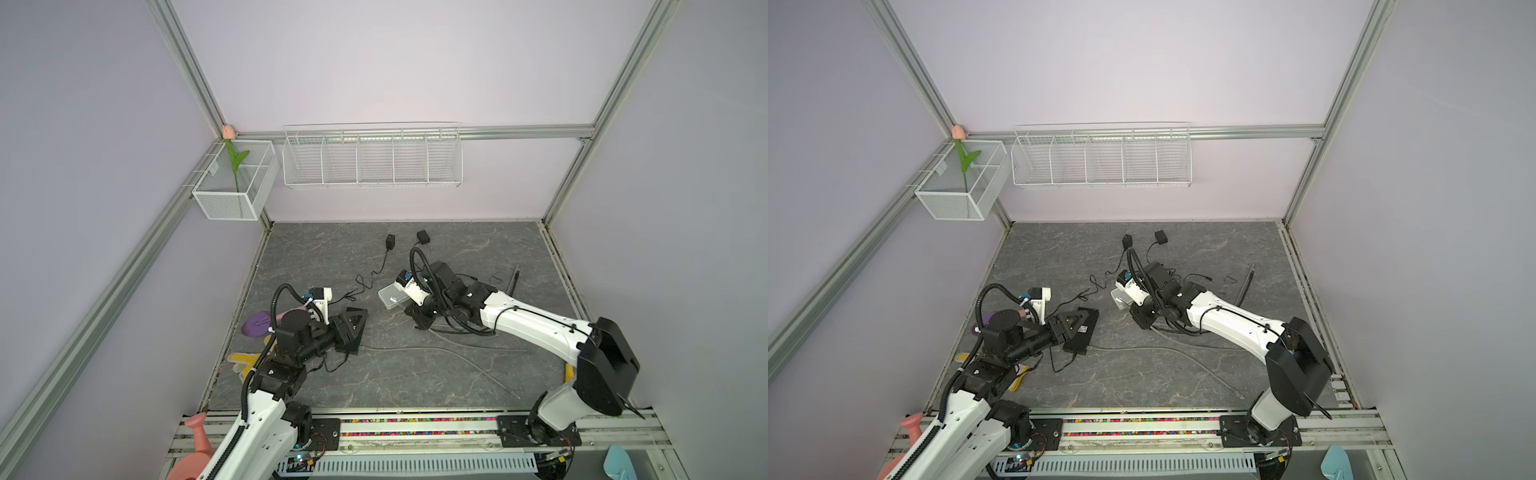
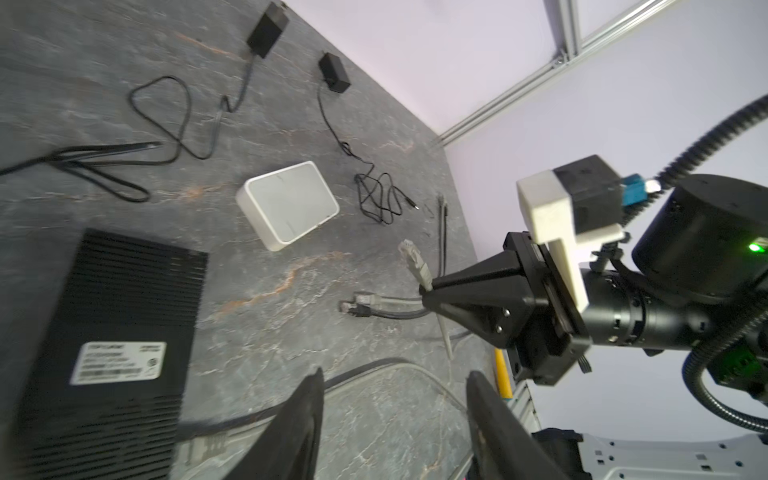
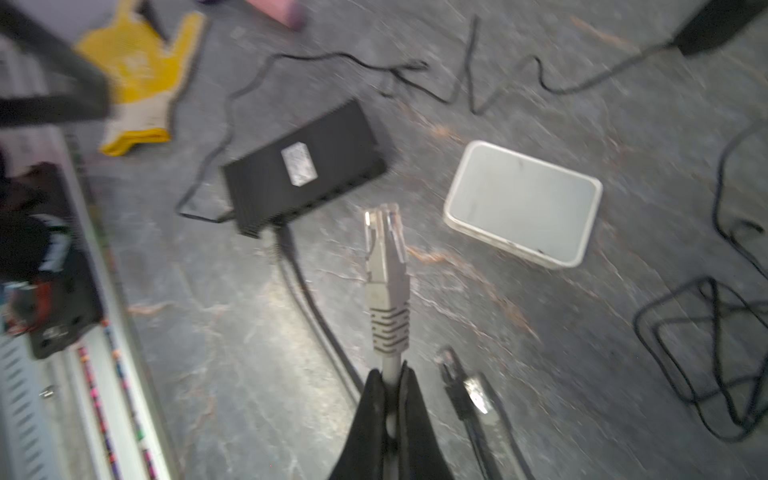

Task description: Insert the plug into the switch port

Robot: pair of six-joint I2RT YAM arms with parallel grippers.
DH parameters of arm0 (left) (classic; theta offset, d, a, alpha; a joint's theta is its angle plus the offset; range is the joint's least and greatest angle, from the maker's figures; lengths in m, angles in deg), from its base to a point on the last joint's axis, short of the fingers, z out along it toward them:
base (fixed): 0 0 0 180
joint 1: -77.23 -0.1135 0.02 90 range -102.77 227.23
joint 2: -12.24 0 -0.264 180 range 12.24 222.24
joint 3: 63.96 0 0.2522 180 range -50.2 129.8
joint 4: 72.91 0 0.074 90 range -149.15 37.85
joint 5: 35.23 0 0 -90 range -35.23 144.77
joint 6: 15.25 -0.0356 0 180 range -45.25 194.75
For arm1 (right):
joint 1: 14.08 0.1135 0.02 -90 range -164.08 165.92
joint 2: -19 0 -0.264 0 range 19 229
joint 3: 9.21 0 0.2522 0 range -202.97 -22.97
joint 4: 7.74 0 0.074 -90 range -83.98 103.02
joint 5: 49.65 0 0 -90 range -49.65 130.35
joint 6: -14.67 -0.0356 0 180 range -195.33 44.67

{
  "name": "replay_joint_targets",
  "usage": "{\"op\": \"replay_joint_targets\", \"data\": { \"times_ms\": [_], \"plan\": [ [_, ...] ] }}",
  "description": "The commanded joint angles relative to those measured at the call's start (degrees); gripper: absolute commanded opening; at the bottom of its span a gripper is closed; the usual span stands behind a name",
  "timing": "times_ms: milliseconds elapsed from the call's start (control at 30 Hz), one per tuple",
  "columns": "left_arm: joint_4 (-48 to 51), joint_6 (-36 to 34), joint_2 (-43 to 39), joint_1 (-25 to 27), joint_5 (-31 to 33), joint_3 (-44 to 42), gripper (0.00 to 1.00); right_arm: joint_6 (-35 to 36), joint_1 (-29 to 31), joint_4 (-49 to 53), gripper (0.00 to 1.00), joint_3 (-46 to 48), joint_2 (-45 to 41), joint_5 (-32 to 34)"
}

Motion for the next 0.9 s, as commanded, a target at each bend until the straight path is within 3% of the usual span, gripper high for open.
{"op": "replay_joint_targets", "data": {
  "times_ms": [0, 367, 867],
  "plan": [
    [-8.7, 3.7, 1.3, 0.6, -1.7, -0.9, 0.55, 3.3, 0.7, -1.7, 0.06, 2.0, -0.9, -9.3],
    [-12.8, 5.8, 3.1, 2.1, -1.8, -1.9, 0.56, 2.9, 5.2, -2.7, 0.06, 1.3, -1.0, -10.0],
    [-10.5, 4.8, 3.1, 5.3, -0.2, -2.7, 0.52, 2.6, 6.1, -3.7, 0.06, -0.5, -0.5, -8.9]
  ]
}}
